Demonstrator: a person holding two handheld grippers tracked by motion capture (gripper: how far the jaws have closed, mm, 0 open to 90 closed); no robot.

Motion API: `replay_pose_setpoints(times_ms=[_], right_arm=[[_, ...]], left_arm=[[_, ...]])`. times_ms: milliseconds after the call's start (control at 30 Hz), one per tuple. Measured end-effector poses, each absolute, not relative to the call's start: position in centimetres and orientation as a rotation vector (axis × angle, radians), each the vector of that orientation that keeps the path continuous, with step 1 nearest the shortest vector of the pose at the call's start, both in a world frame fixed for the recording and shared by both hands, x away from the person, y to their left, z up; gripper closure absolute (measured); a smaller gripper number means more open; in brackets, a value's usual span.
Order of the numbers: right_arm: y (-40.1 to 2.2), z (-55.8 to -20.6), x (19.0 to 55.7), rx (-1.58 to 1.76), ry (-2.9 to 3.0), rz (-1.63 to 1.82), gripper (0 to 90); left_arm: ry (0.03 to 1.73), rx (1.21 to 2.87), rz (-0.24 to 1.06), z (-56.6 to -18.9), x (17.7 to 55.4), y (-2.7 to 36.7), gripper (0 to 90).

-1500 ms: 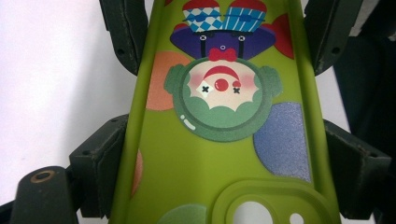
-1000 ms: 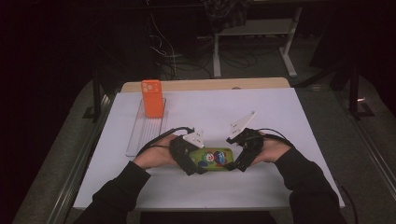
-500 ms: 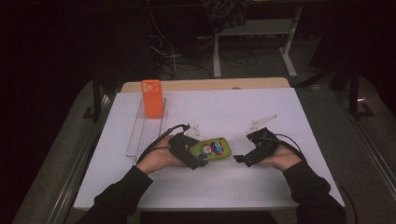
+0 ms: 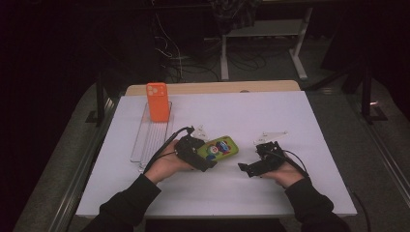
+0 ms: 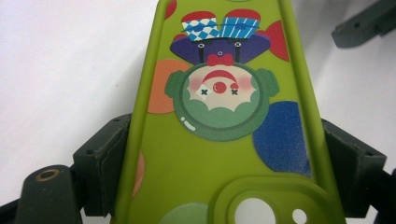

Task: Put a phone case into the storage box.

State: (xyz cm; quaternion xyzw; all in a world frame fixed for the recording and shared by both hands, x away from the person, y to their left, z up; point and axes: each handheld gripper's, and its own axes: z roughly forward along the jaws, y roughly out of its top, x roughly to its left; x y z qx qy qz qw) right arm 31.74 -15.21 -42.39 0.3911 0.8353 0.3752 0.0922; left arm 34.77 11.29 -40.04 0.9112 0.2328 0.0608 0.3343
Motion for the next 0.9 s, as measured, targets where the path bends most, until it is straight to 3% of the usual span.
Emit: replay_pose_setpoints(times_ms=[900], right_arm=[[-12.9, -42.5, 30.4, 0.731, 2.357, 0.886, 0.4]], left_arm=[[0.587, 2.400, 0.175, -40.0, 34.9, 11.4, 15.6]])
